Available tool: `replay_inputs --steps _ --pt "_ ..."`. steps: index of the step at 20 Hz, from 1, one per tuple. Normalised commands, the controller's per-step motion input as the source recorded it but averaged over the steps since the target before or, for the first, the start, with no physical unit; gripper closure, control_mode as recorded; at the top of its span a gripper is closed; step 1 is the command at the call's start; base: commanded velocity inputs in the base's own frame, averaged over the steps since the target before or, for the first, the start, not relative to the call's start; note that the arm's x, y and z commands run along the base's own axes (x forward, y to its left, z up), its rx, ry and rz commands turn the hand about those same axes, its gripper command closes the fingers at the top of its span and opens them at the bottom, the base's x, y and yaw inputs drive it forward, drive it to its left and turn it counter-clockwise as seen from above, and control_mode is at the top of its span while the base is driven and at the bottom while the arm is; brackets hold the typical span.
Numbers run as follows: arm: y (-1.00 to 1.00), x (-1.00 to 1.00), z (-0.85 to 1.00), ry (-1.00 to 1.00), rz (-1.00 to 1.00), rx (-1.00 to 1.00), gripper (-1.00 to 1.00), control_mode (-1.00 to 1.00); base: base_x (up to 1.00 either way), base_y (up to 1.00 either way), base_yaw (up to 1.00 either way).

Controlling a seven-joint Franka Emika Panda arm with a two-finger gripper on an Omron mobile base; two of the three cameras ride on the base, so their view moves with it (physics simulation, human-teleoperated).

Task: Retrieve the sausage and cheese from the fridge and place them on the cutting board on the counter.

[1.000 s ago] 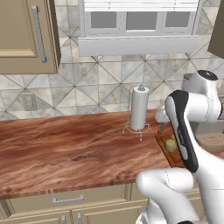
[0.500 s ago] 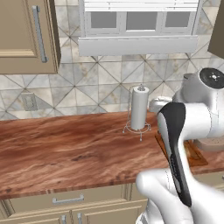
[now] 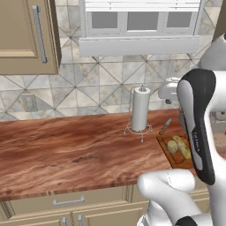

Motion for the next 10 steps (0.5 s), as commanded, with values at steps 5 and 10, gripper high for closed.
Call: replay_inputs --steps 5,10 --pt "0.0 -0.63 -0.28 0.0 0.17 -0.04 -1.0 -1.0 0.0 0.0 0.0" --pt "0.01 -0.44 -0.28 0.0 0.12 -0.05 -1.0 -1.0 0.0 0.0 0.0"
